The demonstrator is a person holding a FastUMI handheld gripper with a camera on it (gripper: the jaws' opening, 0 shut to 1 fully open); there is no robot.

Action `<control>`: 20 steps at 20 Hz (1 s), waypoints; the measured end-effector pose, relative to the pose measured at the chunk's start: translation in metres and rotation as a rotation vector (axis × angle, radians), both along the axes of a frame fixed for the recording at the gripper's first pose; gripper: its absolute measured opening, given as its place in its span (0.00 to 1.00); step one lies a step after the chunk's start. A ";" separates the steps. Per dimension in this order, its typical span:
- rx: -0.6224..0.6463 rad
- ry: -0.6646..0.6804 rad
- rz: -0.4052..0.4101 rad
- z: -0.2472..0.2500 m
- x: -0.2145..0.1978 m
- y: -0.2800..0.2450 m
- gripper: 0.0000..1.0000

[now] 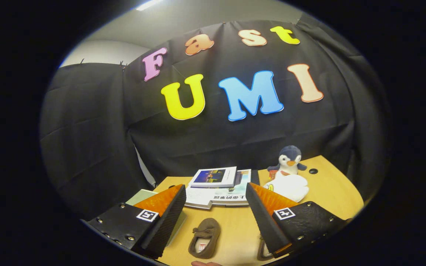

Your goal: Open the storage box then place both shoes into the box .Put the left shoe in first, then the right shoe, with the right side of both shoes facing outward in a uniform manner.

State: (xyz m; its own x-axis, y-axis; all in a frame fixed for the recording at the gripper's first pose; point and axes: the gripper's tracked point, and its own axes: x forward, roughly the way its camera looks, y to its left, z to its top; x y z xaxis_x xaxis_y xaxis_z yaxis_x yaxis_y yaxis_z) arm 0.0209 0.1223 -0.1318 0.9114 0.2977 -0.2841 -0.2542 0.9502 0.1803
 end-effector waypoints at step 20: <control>0.342 0.490 0.348 -0.151 -0.010 0.137 0.96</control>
State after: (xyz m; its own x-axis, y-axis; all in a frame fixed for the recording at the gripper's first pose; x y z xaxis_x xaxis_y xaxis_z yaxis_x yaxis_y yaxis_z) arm 0.0104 0.2594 -0.2831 0.5375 0.6956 -0.4766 -0.3464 0.6975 0.6273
